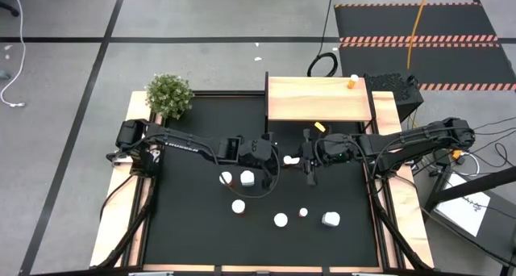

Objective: Pick and place medicine bottles onto shelf by color
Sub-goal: Put the small orange pill bottle on the shelf

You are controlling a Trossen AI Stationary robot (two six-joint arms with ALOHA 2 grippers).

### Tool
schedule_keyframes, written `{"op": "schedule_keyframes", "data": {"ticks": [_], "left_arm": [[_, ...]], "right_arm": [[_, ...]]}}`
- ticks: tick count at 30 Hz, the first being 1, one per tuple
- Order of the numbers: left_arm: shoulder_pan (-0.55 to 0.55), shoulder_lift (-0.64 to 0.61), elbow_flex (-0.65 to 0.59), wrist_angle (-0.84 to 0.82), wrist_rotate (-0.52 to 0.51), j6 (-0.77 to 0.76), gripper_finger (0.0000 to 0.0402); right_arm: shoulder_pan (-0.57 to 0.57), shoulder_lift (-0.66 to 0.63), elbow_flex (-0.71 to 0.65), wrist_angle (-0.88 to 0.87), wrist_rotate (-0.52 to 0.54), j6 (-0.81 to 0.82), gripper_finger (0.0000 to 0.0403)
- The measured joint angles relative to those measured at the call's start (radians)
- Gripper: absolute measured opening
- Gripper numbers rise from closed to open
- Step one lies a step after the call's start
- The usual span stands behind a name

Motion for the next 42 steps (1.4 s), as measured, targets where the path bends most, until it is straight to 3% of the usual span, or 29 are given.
{"op": "schedule_keyframes", "data": {"ticks": [11,28,36,42], "left_arm": [[0.0,0.0,0.0,0.001,0.0,-0.011,0.0115],[0.0,0.0,0.0,-0.025,-0.005,0.009,0.011],[0.01,0.0,0.0,-0.05,-0.006,0.013,0.0111],[0.021,0.0,0.0,-0.068,-0.008,0.011,0.0111]], "right_arm": [[0.008,0.0,0.0,0.001,0.041,0.007,0.0117],[0.03,-0.022,0.0,-0.094,0.05,0.097,0.0254],[0.03,-0.072,0.0,-0.121,0.075,0.168,0.0277],[0.032,-0.078,0.001,-0.113,0.132,0.121,0.0277]]}}
